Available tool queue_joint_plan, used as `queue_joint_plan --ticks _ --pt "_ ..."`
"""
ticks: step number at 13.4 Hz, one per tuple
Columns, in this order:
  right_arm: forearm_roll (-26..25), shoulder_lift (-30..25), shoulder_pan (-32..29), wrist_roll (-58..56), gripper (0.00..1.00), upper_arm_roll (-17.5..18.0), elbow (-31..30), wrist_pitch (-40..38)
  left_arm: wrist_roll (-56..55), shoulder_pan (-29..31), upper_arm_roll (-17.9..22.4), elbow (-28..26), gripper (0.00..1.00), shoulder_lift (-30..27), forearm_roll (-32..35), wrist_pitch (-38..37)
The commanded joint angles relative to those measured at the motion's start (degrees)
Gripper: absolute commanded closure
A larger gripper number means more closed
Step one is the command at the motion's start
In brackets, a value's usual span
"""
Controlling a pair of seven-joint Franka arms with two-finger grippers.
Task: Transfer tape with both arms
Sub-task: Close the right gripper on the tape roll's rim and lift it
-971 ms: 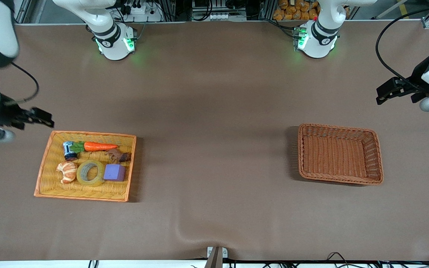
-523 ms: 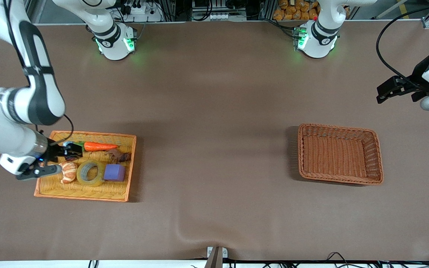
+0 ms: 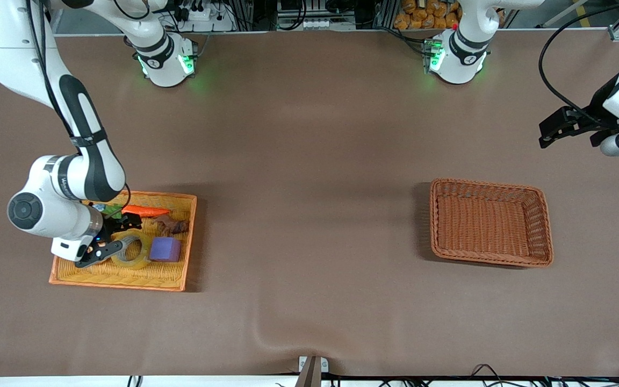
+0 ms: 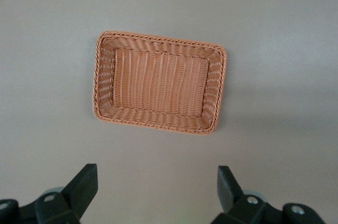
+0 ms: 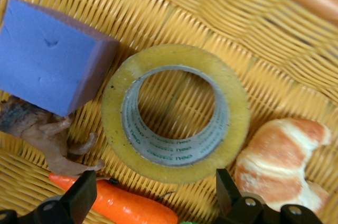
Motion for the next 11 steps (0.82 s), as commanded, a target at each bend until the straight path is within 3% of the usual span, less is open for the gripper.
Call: queue_joint_plan --ticks 1,2,4,6,7,8,9,11 --pt "0.8 0.7 1.9 -4.4 0.0 0.2 0.3 0.4 -1.1 -0.1 -0.1 1.1 0.0 0.5 1.2 -0.9" --pt "0.8 1.1 2.2 -4.8 0.02 0.2 0.4 1.2 -1.2 -0.1 -0.1 1.1 0.0 0.5 1.2 -0.9" --pt "0.8 1.9 2.0 -4.8 0.16 0.2 0.4 2.0 -1.3 -0.1 -0.1 1.1 0.0 0.5 1.3 -0.9" --pt "0.8 2.9 1.6 -5.0 0.36 0.2 0.3 3.4 -1.2 0.0 -0.1 0.8 0.0 0.5 1.3 -0.9" --pt "0.8 3.4 1.6 -5.7 0.49 0.2 0.3 3.9 -1.3 -0.1 -0.1 0.7 0.0 0.5 1.3 -0.9" --pt "0.9 3.5 1.8 -5.9 0.91 0.2 0.4 3.7 -1.4 -0.1 -0.1 0.7 0.0 0.6 1.3 -0.9" --pt "0.9 3.2 2.2 -5.3 1.0 0.1 0.6 3.2 -1.7 -0.1 -0.1 0.7 0.0 0.6 1.3 -0.9" --pt "0.9 1.5 1.7 -5.2 1.0 0.2 0.8 1.0 -2.6 -0.1 -0.5 0.6 0.0 0.6 1.3 -0.9"
